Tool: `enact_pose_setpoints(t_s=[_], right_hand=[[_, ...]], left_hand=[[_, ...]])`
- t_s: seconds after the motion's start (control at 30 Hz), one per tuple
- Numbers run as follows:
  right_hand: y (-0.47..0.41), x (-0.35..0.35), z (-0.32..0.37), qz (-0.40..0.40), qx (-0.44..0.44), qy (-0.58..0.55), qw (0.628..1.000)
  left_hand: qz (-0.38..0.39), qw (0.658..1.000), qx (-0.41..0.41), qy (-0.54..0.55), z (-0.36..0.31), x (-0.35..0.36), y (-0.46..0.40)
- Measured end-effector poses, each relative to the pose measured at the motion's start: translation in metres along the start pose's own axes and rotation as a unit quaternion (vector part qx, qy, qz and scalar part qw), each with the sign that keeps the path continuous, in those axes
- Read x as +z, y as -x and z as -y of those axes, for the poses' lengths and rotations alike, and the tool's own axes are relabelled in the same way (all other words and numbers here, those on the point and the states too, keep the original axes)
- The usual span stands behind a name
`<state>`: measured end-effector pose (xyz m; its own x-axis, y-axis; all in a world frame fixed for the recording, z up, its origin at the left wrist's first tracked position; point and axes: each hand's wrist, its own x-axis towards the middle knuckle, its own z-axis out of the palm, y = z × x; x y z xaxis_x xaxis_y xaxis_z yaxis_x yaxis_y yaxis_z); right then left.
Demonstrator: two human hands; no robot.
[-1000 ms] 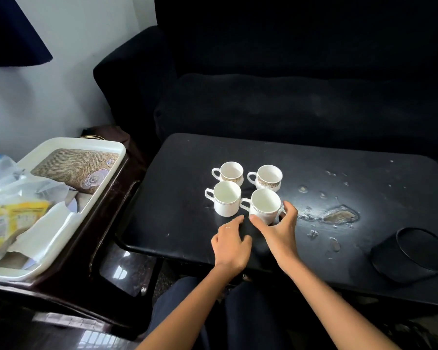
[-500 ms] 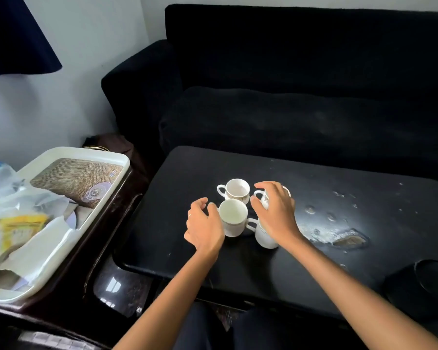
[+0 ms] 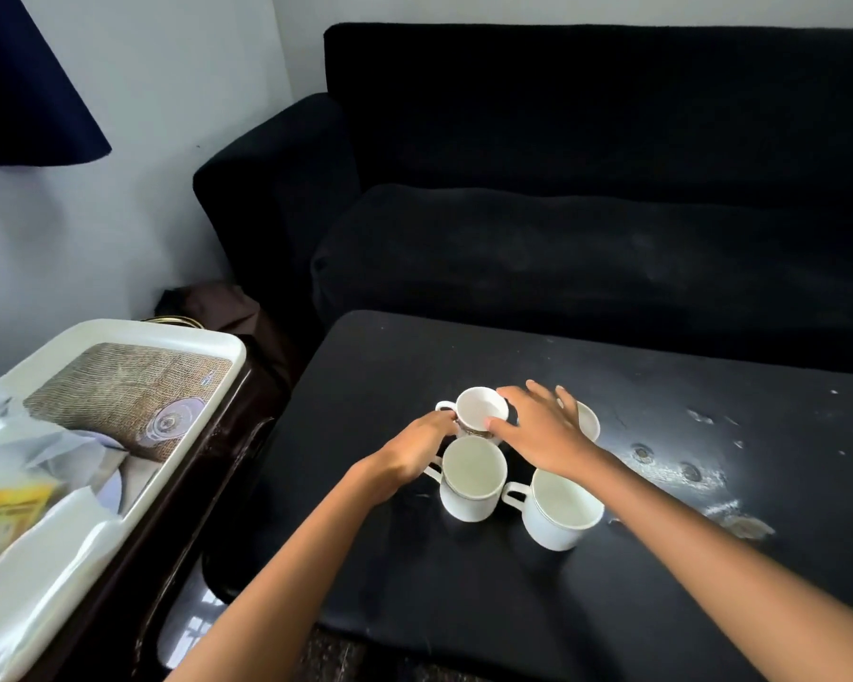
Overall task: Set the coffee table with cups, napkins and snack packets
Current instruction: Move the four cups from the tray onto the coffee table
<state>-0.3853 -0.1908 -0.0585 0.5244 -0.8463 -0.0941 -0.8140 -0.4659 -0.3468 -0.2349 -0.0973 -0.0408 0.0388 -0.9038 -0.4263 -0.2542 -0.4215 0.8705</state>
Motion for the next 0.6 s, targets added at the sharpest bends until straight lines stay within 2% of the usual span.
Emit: enact_pose_setpoints(t_s=[0.2,0.4,0.5,0.6], right_hand=[[-0.013,-0.001,-0.005,0.016,-0.031,0.056,0.998],[-0.033,-0.009,-0.005,0.027,-0.043,0.050,0.997],[-0.044,-0.010,-0.006,0.024,-0.040,0.031,0.998],[-0.059,-0.011,-0.010,0.043,-0.008,-0.048,0.998]], left_hand=[[0.028,1.000,0.004,0.005,0.020,-0.011,-0.021],[0.026,0.999,0.020,0.009,0.021,-0.019,-0.039],[0.025,0.999,0.025,0.019,0.021,-0.022,-0.051],[0.020,0.999,0.034,0.030,0.019,-0.024,-0.063]])
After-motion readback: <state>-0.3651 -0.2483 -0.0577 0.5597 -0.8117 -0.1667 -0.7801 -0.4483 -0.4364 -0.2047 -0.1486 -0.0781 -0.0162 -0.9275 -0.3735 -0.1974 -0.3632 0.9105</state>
